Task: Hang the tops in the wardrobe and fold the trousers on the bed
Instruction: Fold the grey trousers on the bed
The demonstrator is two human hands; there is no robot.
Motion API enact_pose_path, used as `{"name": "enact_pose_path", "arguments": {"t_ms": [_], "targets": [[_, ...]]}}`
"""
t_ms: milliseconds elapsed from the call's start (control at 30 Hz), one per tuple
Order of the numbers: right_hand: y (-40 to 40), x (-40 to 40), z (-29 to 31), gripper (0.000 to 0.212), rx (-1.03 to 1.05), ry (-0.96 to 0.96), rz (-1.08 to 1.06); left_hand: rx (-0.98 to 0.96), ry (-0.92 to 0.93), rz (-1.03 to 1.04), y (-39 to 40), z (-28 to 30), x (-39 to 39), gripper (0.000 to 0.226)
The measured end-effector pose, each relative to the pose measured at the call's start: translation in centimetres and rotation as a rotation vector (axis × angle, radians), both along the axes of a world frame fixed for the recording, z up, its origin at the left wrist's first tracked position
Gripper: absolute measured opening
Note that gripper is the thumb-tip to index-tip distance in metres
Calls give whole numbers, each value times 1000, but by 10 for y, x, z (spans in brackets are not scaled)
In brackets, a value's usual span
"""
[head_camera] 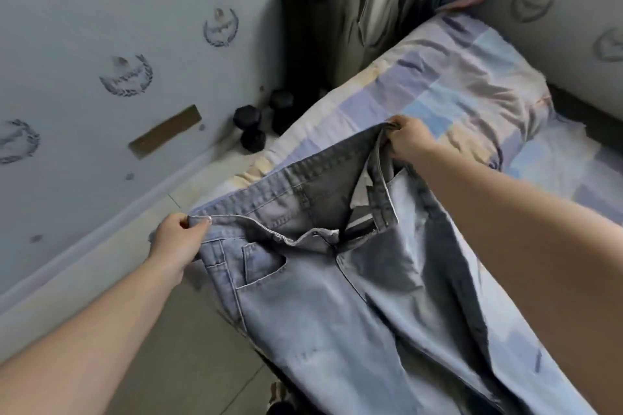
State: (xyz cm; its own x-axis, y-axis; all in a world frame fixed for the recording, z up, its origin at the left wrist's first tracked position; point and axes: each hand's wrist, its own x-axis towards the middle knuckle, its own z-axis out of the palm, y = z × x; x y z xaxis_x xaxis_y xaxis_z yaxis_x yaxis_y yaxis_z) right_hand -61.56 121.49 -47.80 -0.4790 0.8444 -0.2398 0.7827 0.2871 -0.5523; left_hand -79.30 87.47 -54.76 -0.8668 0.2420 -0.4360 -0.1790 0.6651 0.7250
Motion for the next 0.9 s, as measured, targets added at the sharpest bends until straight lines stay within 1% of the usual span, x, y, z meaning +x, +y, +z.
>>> {"name": "enact_pose_path", "arguments": {"t_ms": [67,167,200,267,333,367,433,467,533,633,700,767,833,900], "targets": [[-1,-49,-35,34,-31,12,18,-19,-22,13,-2,-28,-38,21],[-3,-100,-84,34,-72,38,54,-103,-59,3,-4,-64,-75,22],[-5,-112,-103,38,-109,58,41,-161,-28,-19,-2,-75,-85,22],[-16,-120,-142,57,-215,60,34,-344,105,-110,4,-90,-94,20],[-36,-112,-186,72,-297,-6,29,-463,230,-245,16,-106,-95,31],[-48,-102,-206,75,-314,-36,16,-465,287,-320,24,-112,-90,35],[-67,-80,-239,75,-318,-45,-70,-400,388,-508,43,-127,-79,34],[-74,-68,-253,74,-322,-41,-124,-365,412,-620,55,-134,-72,33],[-86,-51,-273,68,-356,-22,-217,-324,398,-825,75,-147,-58,34],[-97,-42,-295,73,-478,69,-374,-356,324,-1003,100,-169,-43,43],[-103,-45,-302,58,-553,224,-451,-424,250,-1040,111,-184,-40,51],[-107,-49,-299,49,-569,367,-520,-464,223,-1070,118,-195,-42,53],[-112,-54,-293,34,-522,518,-574,-379,221,-1043,123,-198,-49,48],[-119,-60,-285,23,-439,627,-613,-211,268,-943,124,-197,-55,44]]}}
